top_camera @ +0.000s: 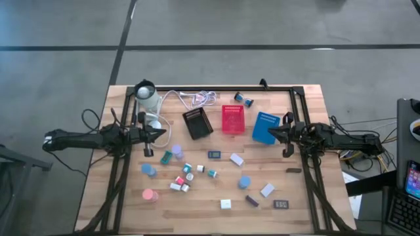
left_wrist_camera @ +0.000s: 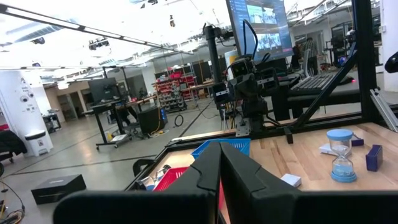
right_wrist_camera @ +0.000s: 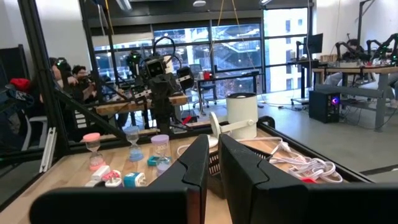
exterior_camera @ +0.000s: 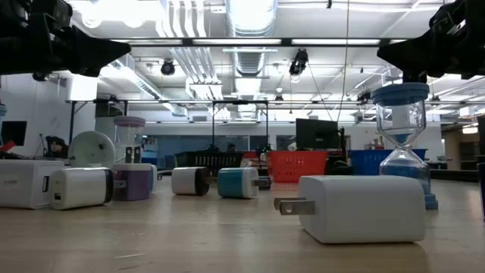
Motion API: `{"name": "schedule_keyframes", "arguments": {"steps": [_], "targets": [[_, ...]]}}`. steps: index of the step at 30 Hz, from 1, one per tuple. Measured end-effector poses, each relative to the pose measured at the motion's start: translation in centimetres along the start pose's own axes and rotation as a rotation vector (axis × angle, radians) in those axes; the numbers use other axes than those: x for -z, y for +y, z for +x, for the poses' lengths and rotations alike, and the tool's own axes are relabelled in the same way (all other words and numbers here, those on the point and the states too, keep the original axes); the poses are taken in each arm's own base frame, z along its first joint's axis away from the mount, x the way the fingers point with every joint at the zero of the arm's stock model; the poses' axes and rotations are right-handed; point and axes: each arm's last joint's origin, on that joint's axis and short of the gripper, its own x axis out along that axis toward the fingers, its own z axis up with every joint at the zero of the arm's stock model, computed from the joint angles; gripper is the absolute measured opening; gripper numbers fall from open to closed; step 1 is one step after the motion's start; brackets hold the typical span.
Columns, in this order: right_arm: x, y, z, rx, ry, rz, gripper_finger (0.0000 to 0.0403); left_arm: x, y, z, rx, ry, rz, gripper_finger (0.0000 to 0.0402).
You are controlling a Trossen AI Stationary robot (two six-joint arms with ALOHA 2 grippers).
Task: Pick & Place Office items
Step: Put the bottom light blue hourglass into the blue bin
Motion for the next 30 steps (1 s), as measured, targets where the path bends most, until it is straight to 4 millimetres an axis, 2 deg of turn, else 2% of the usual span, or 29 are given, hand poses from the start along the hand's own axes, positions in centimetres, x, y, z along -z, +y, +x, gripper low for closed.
{"name": "schedule_keyframes", "arguments": {"steps": [13,21,25,30], "targets": [[-0.4,0.0,0.0,-0.004,-0.037,0.044,0.0034,-0.3,0.1,0.0,0.002,0.008,-0.026,0.0014],[-1.3,0.1,0.0,-0.016,-0.12,0.047,0.0034,-0.6,0.1,0.1,-0.001,-0.003,0.062,0.0014],[-3.4,0.4,0.3,-0.015,-0.13,0.015,0.0034,-0.6,0.1,0.1,-0.001,-0.002,0.087,0.0014],[-7.9,1.1,1.6,-0.006,-0.051,-0.024,0.0034,-0.6,0.2,0.1,-0.005,-0.001,0.096,0.0014]]}}
